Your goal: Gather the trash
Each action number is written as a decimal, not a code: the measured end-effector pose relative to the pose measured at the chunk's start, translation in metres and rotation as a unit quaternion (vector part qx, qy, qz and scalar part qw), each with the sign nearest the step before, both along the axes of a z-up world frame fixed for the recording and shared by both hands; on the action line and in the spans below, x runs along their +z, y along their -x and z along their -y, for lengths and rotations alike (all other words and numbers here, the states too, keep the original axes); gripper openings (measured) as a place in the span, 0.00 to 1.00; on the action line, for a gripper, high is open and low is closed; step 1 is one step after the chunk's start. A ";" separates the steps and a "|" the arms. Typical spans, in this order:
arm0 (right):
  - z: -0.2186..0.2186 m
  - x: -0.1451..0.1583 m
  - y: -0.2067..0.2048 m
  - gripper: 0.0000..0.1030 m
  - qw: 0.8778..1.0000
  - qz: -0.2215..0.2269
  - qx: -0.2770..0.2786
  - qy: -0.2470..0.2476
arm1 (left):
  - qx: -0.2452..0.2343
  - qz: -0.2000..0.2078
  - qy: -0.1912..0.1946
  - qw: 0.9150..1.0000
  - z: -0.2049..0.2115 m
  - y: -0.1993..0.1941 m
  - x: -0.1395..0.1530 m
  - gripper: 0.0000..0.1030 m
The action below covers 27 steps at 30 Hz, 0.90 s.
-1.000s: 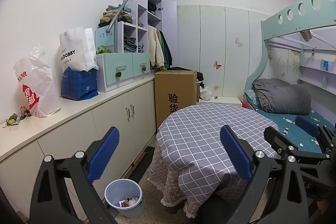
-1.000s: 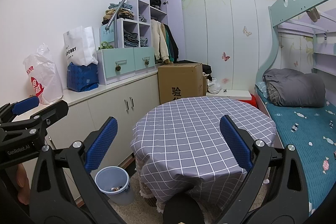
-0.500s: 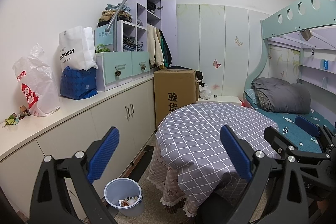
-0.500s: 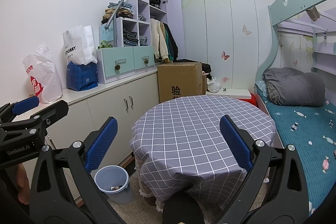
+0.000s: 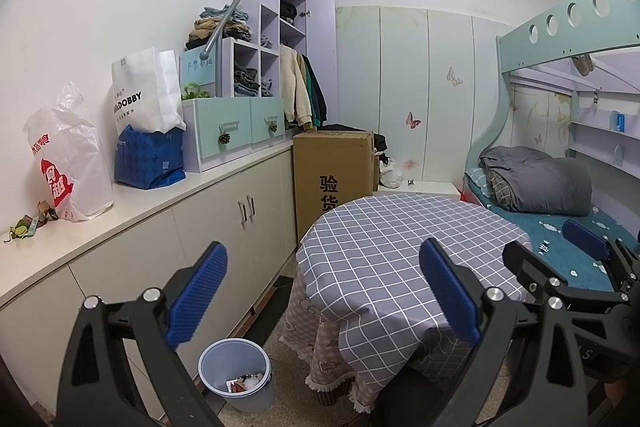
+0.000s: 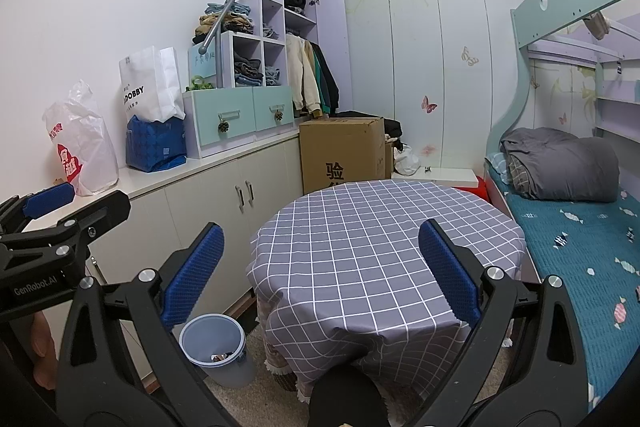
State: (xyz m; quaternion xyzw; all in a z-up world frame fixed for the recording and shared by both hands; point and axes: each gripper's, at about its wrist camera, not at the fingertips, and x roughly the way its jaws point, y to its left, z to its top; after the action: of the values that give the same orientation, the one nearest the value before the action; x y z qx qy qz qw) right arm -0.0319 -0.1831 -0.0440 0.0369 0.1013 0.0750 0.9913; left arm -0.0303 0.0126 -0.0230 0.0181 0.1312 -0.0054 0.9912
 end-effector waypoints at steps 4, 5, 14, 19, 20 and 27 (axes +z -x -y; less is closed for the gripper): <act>0.000 0.000 0.000 0.93 1.000 0.000 0.000 0.000 | 0.000 -0.001 0.000 1.000 0.000 0.000 0.000 0.92; 0.000 0.001 -0.001 0.93 1.000 0.000 0.000 0.000 | 0.000 0.000 0.000 1.000 0.000 0.000 0.000 0.92; 0.001 0.001 -0.001 0.93 1.000 0.000 0.001 0.000 | 0.000 -0.001 -0.001 1.000 0.000 -0.001 0.001 0.92; 0.000 0.000 -0.001 0.93 1.000 -0.002 0.000 -0.002 | -0.003 -0.009 -0.002 1.000 -0.003 -0.002 -0.008 0.92; -0.001 -0.003 -0.001 0.93 1.000 -0.003 -0.001 -0.002 | -0.002 -0.010 -0.004 1.000 -0.003 -0.003 -0.010 0.92; 0.002 -0.022 -0.015 0.93 1.000 -0.016 0.007 -0.005 | 0.009 -0.031 -0.013 0.999 -0.008 -0.021 -0.024 0.92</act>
State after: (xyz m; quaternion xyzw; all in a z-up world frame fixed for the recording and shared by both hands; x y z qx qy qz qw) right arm -0.0165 -0.1849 -0.0659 0.0427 0.1166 0.0820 0.9889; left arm -0.0094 0.0208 -0.0470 0.0298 0.1622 0.0047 0.9863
